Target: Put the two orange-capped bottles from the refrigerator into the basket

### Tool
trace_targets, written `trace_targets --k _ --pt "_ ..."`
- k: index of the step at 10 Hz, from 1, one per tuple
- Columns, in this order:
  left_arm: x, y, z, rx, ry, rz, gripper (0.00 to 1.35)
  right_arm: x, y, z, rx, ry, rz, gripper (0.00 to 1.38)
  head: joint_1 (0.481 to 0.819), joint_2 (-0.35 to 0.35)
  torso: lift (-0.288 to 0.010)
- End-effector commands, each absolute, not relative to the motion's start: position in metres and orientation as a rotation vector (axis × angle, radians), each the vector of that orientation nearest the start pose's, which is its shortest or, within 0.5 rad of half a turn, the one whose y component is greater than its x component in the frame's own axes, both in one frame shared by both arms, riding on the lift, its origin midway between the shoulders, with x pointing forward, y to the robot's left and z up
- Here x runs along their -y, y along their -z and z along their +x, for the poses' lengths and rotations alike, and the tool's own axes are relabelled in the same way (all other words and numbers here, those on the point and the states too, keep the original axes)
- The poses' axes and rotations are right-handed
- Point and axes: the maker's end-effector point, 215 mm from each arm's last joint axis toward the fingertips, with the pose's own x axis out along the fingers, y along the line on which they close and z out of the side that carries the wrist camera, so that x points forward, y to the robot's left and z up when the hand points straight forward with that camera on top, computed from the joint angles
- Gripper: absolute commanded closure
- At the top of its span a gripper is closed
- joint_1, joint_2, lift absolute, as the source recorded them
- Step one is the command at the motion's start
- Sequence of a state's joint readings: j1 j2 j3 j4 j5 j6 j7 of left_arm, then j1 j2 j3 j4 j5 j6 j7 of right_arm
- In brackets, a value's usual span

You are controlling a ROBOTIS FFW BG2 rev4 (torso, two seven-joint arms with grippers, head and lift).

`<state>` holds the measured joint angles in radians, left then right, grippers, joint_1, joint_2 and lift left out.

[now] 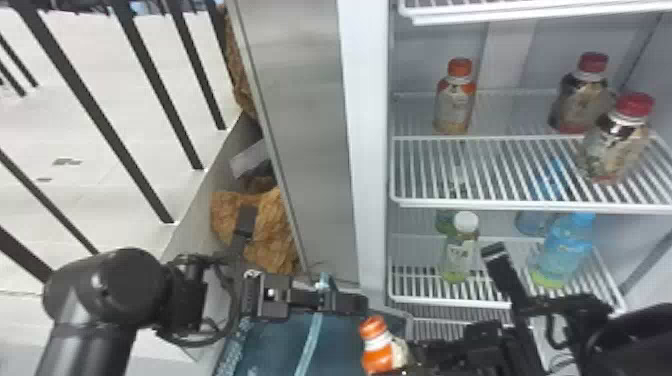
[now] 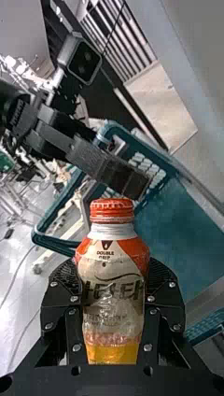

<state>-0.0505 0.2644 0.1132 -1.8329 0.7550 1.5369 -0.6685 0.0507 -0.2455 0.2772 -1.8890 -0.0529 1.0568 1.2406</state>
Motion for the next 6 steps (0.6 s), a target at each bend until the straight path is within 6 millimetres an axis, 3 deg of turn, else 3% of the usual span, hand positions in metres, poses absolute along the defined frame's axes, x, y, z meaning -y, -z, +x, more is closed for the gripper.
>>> trace_targets --k 1,6 --pt "-0.091 0.392 0.379 -1.041 0.974 -0.717 1.21 0.006 0.452 0.313 -0.961 -1.382 0.285 0.8 0.695 0.146 -0.04" --pt "-0.079 0.393 0.376 -1.054 0.998 -0.726 1.21 -0.012 0.461 0.324 -0.987 -1.429 0.298 0.8 0.695 0.146 -0.04"
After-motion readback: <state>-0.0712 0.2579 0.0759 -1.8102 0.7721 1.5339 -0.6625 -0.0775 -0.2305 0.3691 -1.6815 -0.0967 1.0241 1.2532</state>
